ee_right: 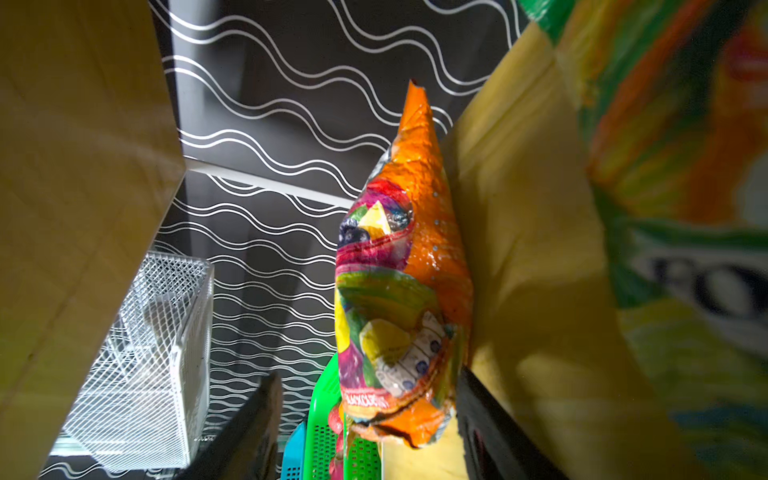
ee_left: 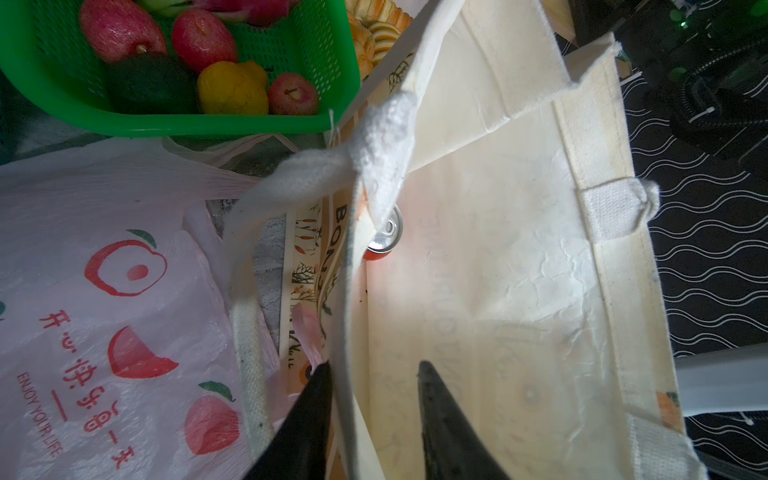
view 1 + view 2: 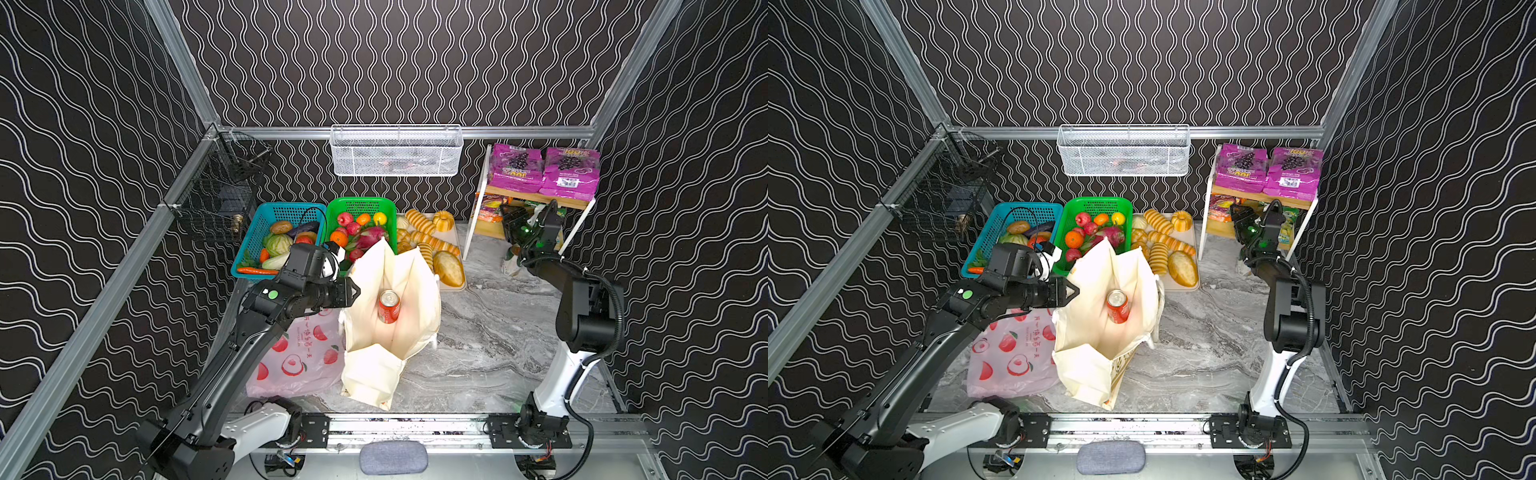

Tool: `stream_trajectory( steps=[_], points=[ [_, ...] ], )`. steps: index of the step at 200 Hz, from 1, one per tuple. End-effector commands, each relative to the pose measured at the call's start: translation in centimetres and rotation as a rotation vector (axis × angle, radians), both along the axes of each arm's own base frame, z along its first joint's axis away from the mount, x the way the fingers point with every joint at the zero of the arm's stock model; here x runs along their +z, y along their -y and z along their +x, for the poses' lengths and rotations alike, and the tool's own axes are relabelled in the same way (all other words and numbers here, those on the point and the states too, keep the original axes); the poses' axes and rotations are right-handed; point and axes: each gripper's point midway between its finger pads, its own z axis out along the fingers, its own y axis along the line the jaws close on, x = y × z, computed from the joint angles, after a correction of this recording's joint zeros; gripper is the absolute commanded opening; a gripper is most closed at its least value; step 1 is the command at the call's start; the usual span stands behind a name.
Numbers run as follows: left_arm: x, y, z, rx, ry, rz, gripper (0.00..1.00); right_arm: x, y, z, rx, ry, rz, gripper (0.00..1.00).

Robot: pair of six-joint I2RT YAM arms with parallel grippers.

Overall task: Place the mixed food into the grocery bags and tie them
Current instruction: 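Reach the right gripper into the shelf toward the orange candy bag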

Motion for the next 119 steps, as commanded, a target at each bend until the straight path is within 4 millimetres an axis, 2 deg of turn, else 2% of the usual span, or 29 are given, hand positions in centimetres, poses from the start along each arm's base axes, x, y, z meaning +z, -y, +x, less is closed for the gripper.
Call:
stream_trajectory(
  steps=[1,16,40,85,96,113,119],
  points=[
    [0.3,-0.2,0.2,-0.002,0.017,0.011,0.37,-6.3,0.8,-0.8,-0.061,-0.223,-0.052,0.65],
    [0.3,-0.1,0.2,-0.003,0.018,0.011,0.37,-6.8,0.7,-0.9,-0.07,-0.231,-0.075,0.59],
    [0.5,-0.1,0.3,-0.002,0.019,0.014,0.37,-7.1,0.6,-1.1,-0.076,-0.224,-0.08,0.34],
    [0.4,-0.1,0.4,-0.004,0.016,0.015,0.37,-5.4,0.7,-1.3,-0.075,-0.191,-0.119,0.04],
    [0.4,-0.1,0.4,-0.003,0.017,0.015,0.37,-4.6,0.6,-1.5,-0.073,-0.179,-0.124,0.0],
    [0.3,-0.1,0.4,-0.003,0.016,0.016,0.37,-3.3,0.6,-2.1,-0.076,-0.155,-0.134,0.0],
    [0.4,-0.1,0.4,-0.003,0.02,0.014,0.37,-3.6,0.6,-2.3,-0.076,-0.162,-0.134,0.0]
  ],
)
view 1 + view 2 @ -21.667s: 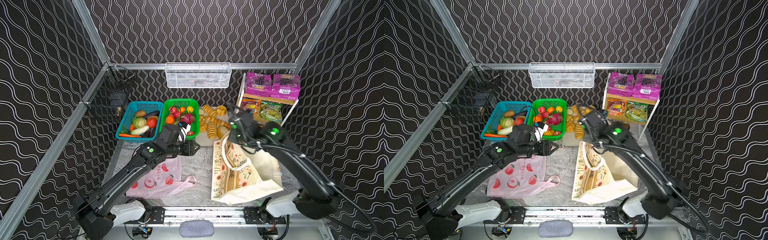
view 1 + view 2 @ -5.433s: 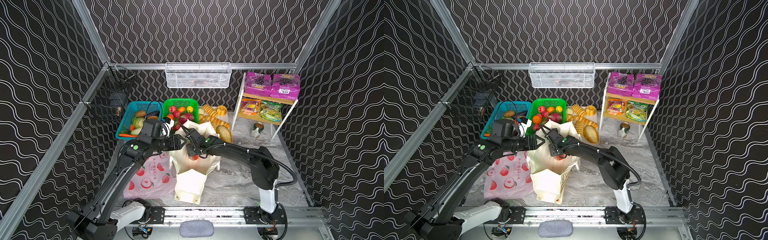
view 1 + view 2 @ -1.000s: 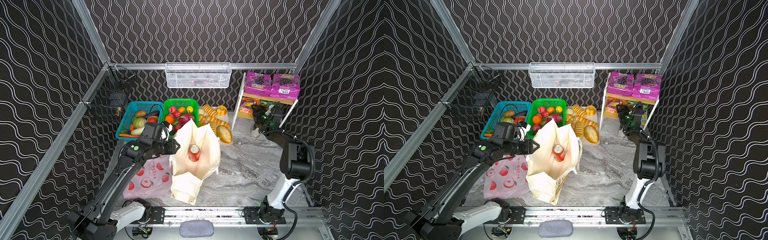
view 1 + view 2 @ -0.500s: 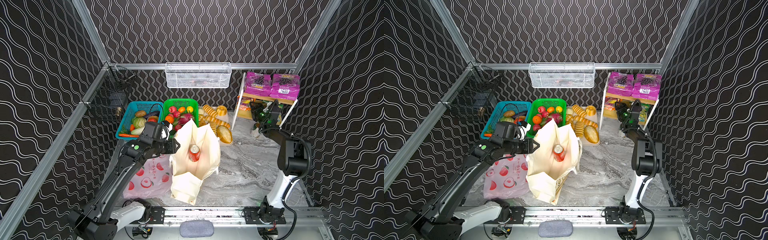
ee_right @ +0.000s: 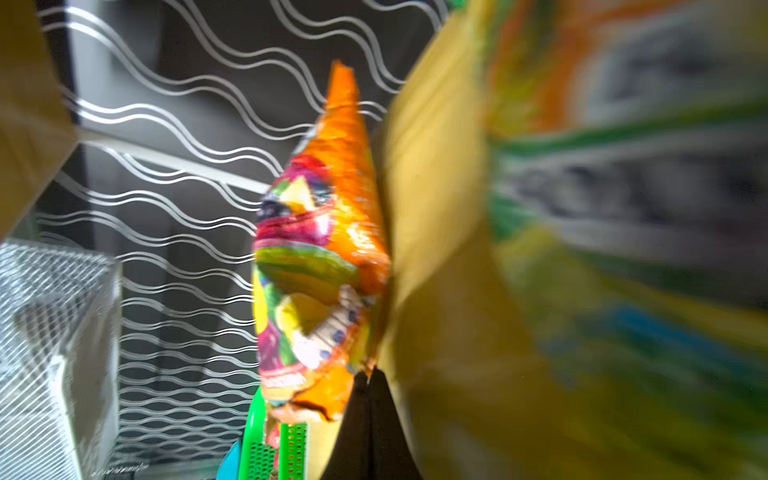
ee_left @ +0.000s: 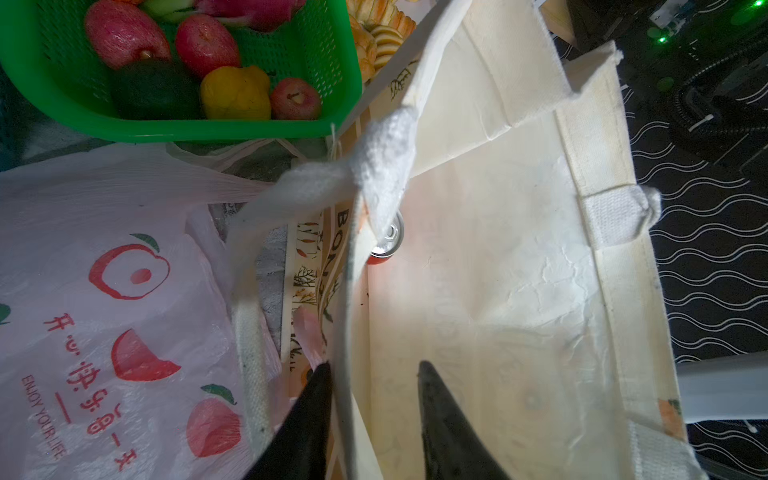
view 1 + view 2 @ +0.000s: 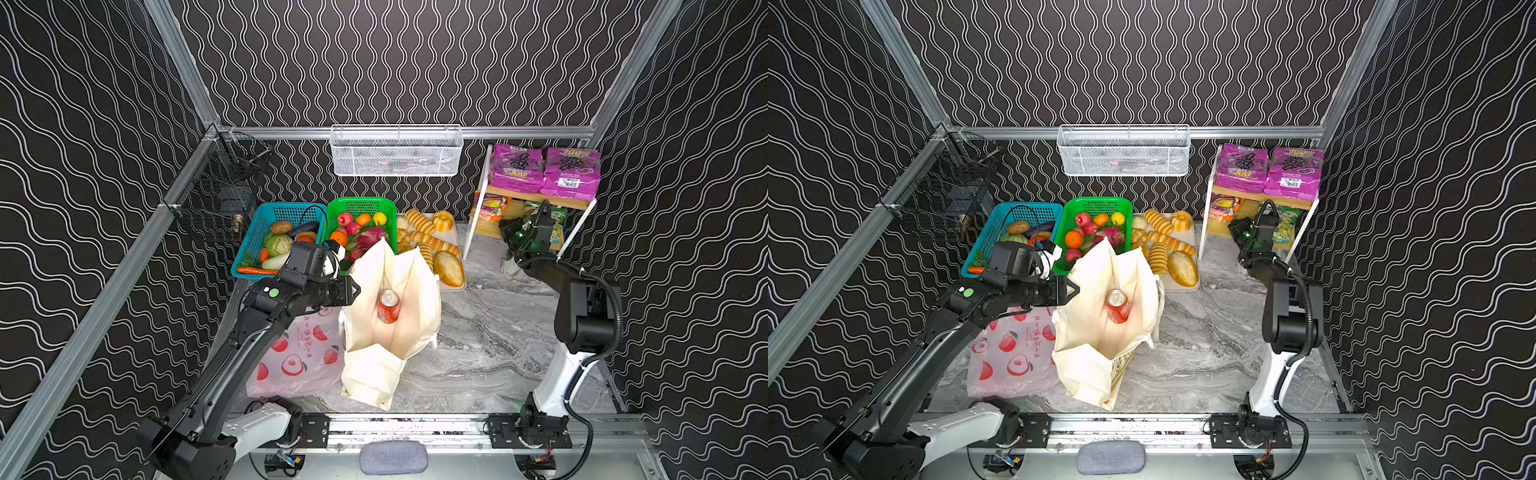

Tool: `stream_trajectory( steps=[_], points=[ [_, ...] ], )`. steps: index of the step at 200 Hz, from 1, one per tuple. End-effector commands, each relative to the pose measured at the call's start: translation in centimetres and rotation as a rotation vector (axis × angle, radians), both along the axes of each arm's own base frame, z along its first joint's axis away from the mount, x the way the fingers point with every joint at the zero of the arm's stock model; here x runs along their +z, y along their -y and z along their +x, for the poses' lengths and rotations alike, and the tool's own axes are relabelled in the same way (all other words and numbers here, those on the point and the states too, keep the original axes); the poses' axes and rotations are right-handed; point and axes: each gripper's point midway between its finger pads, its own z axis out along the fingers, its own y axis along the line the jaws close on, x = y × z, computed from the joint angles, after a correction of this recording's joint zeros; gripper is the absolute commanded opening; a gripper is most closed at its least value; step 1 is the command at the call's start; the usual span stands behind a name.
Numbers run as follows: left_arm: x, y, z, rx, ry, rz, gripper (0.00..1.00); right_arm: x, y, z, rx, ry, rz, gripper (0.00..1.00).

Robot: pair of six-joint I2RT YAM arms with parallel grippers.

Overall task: Place the mixed food into the grocery bags and tie them
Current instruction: 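Reach the right gripper into the shelf toward the orange candy bag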

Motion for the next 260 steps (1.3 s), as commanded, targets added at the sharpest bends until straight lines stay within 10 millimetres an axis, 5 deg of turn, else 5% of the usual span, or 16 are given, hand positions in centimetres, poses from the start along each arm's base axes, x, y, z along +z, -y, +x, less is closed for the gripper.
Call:
stream_trajectory(
  steps=[1,5,39,78,100,134,194,233,260],
  points=[
    [0.3,-0.1,0.1,-0.008,0.018,0.009,0.37,-0.9,0.2,-1.2,-0.011,-0.055,-0.017,0.0],
    [0.3,-0.1,0.1,-0.005,0.017,0.009,0.37,0.5,0.3,-1.6,-0.016,-0.031,-0.022,0.0],
    [0.3,-0.1,0.1,-0.009,0.022,0.008,0.37,1.5,0.6,-2.7,-0.033,-0.009,-0.05,0.0],
    [0.2,0.0,0.1,-0.016,0.02,0.012,0.37,2.8,0.1,-1.4,0.012,0.125,-0.111,0.54],
    [0.0,-0.1,0.1,-0.014,0.016,0.016,0.38,4.6,-0.1,-0.6,0.03,0.246,-0.165,0.62],
    [-0.3,-0.3,0.1,-0.01,0.013,0.029,0.38,3.6,-0.4,1.0,0.053,0.281,-0.217,0.73],
    [-0.6,-0.1,0.6,-0.019,0.0,0.041,0.38,0.7,-0.3,3.0,0.01,0.151,-0.37,0.75],
    [-0.9,0.0,0.7,-0.021,-0.007,0.047,0.38,-0.1,-2.7,3.4,0.042,0.2,-0.536,0.75],
    [-0.8,-0.1,0.7,-0.019,-0.007,0.053,0.38,-2.0,-1.6,4.0,-0.004,0.119,-0.567,0.75]
  ],
)
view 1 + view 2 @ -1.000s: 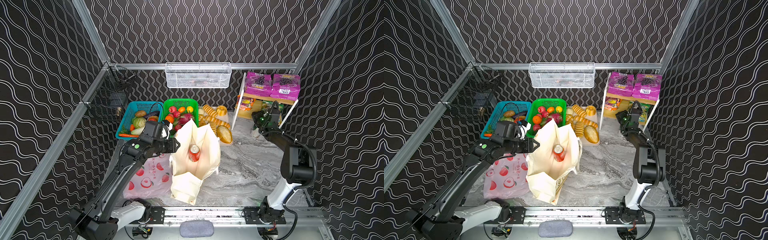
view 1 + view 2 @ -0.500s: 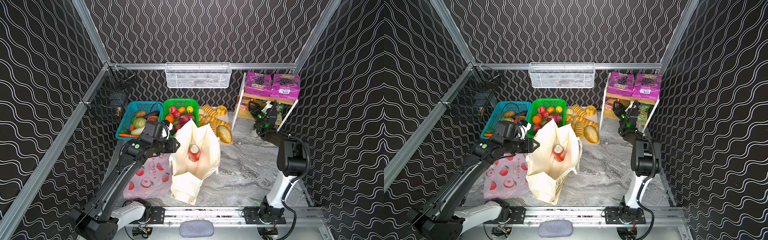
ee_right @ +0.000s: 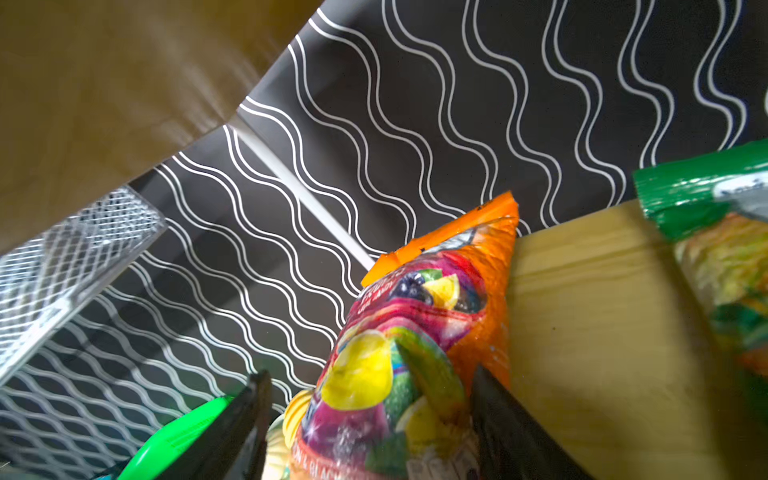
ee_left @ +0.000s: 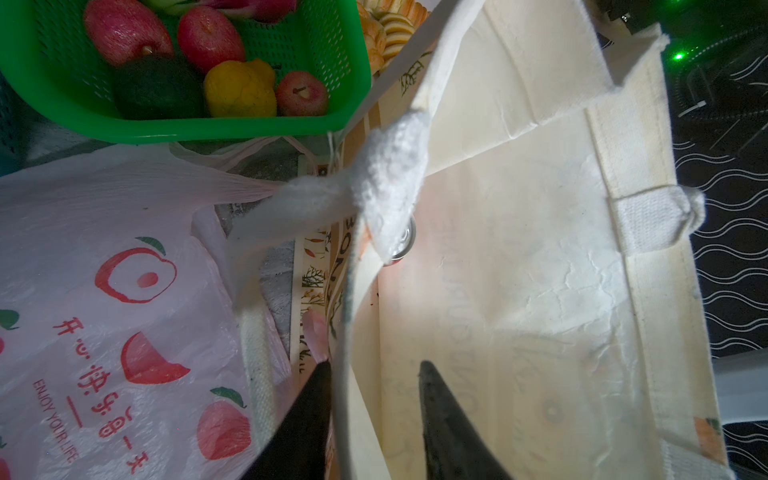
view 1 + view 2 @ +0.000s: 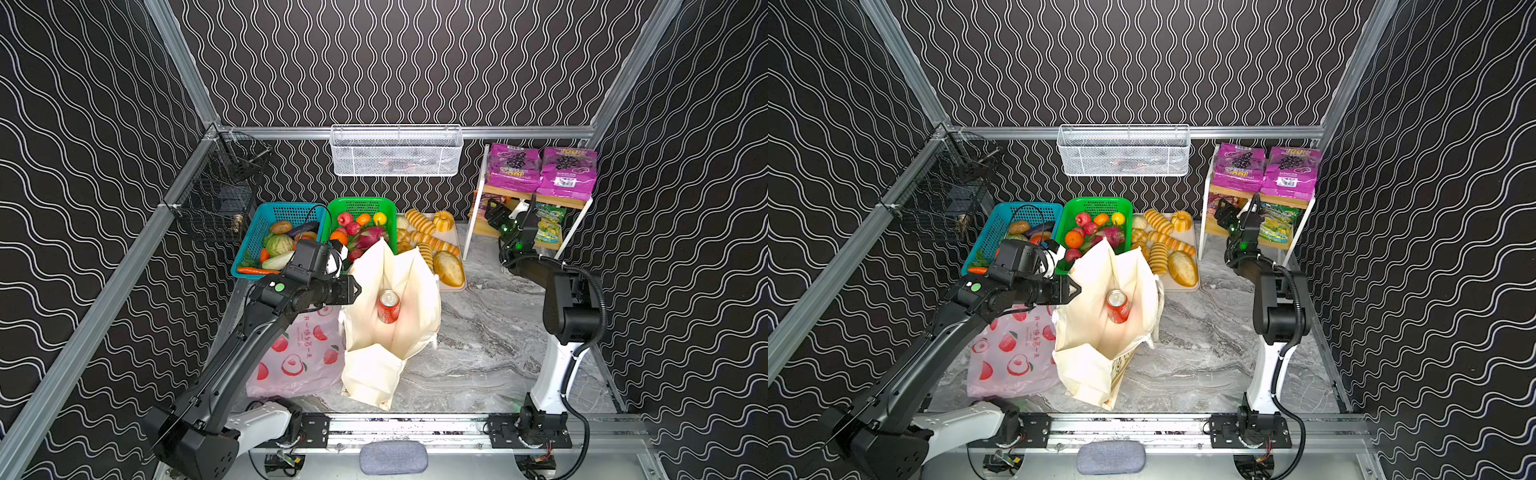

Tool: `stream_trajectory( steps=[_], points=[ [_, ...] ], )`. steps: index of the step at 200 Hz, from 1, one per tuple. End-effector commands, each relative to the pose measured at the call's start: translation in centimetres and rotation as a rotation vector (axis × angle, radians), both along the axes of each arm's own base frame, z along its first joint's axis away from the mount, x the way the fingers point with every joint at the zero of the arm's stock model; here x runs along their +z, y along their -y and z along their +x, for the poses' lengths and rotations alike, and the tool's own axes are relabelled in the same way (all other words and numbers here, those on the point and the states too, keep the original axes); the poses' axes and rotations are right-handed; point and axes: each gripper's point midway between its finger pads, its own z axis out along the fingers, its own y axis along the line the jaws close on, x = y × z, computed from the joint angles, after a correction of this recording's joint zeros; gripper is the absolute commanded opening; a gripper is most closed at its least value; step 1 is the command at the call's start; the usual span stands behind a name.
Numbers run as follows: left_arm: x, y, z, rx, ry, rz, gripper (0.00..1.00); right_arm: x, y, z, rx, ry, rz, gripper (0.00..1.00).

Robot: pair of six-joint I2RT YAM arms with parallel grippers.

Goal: Place the mixed food into the grocery bags and tie them

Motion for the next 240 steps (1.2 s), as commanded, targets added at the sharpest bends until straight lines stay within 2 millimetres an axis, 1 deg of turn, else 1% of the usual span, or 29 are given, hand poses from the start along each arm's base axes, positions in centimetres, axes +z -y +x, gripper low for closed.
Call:
stream_trajectory(
  steps=[1,7,13,20,33,52,72,107,123,150,195,202,203,205,229,236,240],
  points=[
    [0.2,-0.2,0.0,-0.008,0.012,0.017,0.38,-6.0,0.9,0.1,-0.052,-0.197,-0.111,0.75],
    [0.3,-0.3,0.0,-0.007,0.014,0.017,0.38,-6.3,1.1,0.1,-0.062,-0.203,-0.114,0.73],
    [0.3,-0.3,0.0,-0.006,0.015,0.019,0.38,-6.8,1.1,0.1,-0.066,-0.213,-0.121,0.7],
    [0.3,-0.3,0.0,-0.005,0.015,0.021,0.38,-6.9,1.2,0.1,-0.071,-0.221,-0.133,0.66],
    [0.3,-0.3,0.0,-0.006,0.014,0.02,0.38,-7.4,1.1,0.0,-0.071,-0.24,-0.16,0.56],
    [0.2,-0.2,0.1,-0.009,0.011,0.019,0.38,-7.5,0.8,-0.4,-0.062,-0.233,-0.189,0.43],
    [0.2,-0.2,0.1,-0.012,0.01,0.019,0.38,-7.8,0.5,-0.6,-0.052,-0.247,-0.223,0.32],
    [0.3,-0.2,0.0,-0.008,0.013,0.015,0.38,-7.3,0.7,-1.1,-0.056,-0.24,-0.254,0.1],
    [0.3,-0.2,0.0,-0.008,0.014,0.013,0.38,-6.8,1.1,-1.3,-0.078,-0.248,-0.261,0.0],
    [0.5,-0.2,0.0,-0.008,0.017,0.012,0.38,-5.5,1.6,-2.3,-0.108,-0.232,-0.254,0.0],
    [0.6,-0.2,0.0,-0.011,0.021,0.011,0.38,-3.7,1.1,-4.5,-0.066,-0.211,-0.243,0.0],
    [0.6,-0.2,-0.1,-0.01,0.022,0.009,0.38,-4.4,0.8,-4.9,-0.047,-0.228,-0.243,0.0],
    [0.6,-0.2,-0.1,-0.009,0.023,0.009,0.38,-3.6,0.8,-5.1,-0.046,-0.213,-0.243,0.0],
    [0.6,-0.2,-0.1,-0.008,0.023,0.008,0.38,-2.9,0.8,-5.3,-0.043,-0.201,-0.242,0.0],
    [0.7,-0.1,-0.1,-0.01,0.029,-0.002,0.37,-1.5,0.3,-7.5,0.003,-0.206,-0.207,0.0],
    [0.7,0.0,-0.1,-0.013,0.027,-0.007,0.34,-1.0,-0.1,-8.2,0.024,-0.205,-0.194,0.0],
    [0.7,0.1,-0.1,-0.016,0.025,-0.01,0.29,-0.8,-0.2,-8.6,0.035,-0.208,-0.186,0.0]
  ],
)
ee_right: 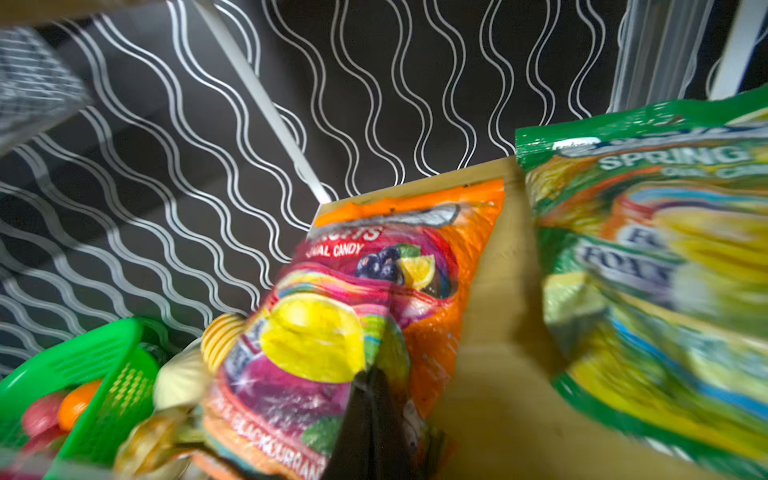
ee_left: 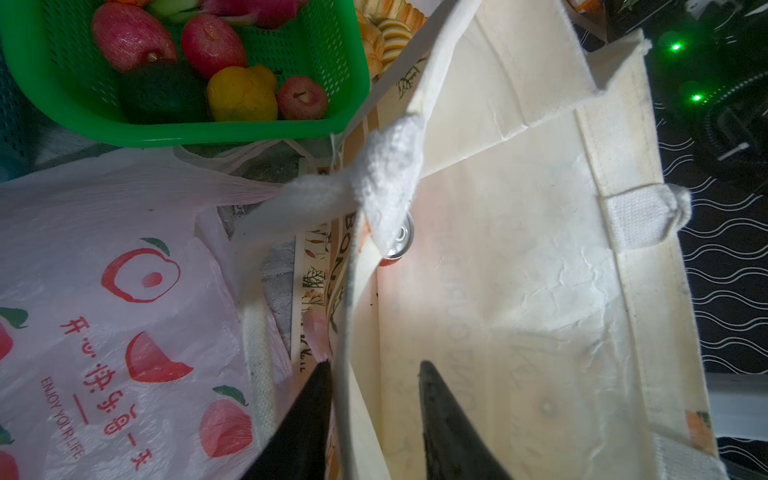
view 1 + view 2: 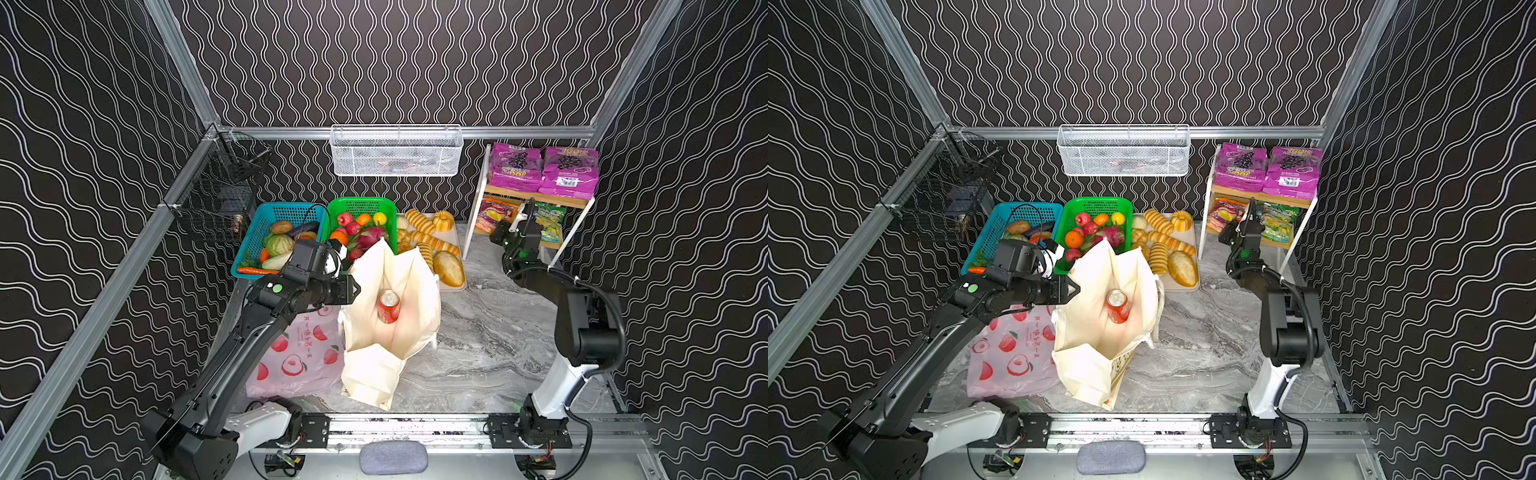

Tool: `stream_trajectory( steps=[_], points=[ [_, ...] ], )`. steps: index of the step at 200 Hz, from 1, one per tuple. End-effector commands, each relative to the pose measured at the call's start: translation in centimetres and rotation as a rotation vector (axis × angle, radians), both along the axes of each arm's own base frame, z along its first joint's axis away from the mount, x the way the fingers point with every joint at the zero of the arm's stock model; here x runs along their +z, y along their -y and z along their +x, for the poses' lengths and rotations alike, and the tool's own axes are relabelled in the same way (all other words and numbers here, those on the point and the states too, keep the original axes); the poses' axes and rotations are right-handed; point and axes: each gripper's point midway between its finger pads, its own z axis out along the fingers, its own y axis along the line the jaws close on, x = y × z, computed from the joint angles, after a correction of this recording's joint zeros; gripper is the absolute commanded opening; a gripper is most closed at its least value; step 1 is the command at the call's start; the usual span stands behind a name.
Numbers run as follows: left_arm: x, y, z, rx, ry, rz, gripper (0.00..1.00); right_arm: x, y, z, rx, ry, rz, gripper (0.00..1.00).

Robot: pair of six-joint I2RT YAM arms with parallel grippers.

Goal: Place the mixed food into the grocery bags and tie them

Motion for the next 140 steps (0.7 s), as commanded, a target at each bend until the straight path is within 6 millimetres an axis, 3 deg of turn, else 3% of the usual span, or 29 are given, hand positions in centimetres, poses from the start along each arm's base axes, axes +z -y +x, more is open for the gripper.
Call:
stream_trajectory(
  steps=[1,15,25,55,80,103,140],
  points=[
    [0.2,0.2,0.0,-0.018,0.012,-0.009,0.27,0.5,-1.2,-2.1,0.069,-0.049,0.059,0.0],
    [0.3,0.5,0.0,-0.027,0.014,-0.02,0.08,1.1,-1.5,-3.4,0.084,-0.085,0.09,0.0],
    [0.4,0.5,0.0,-0.024,0.015,-0.025,0.0,1.7,-2.0,-4.4,0.11,-0.104,0.104,0.0],
    [0.5,0.6,-0.2,-0.031,0.016,-0.035,0.0,3.7,-2.5,-6.1,0.142,-0.099,0.127,0.0],
    [0.5,0.6,-0.5,-0.031,0.013,-0.046,0.0,4.6,-1.9,-5.9,0.151,-0.11,0.172,0.0],
    [0.6,0.6,-0.7,-0.024,0.016,-0.056,0.0,5.9,-2.9,-5.9,0.224,-0.126,0.199,0.0],
    [0.7,0.6,-0.8,-0.026,0.017,-0.062,0.0,9.2,-4.3,-8.5,0.308,-0.122,0.223,0.0]
  ],
)
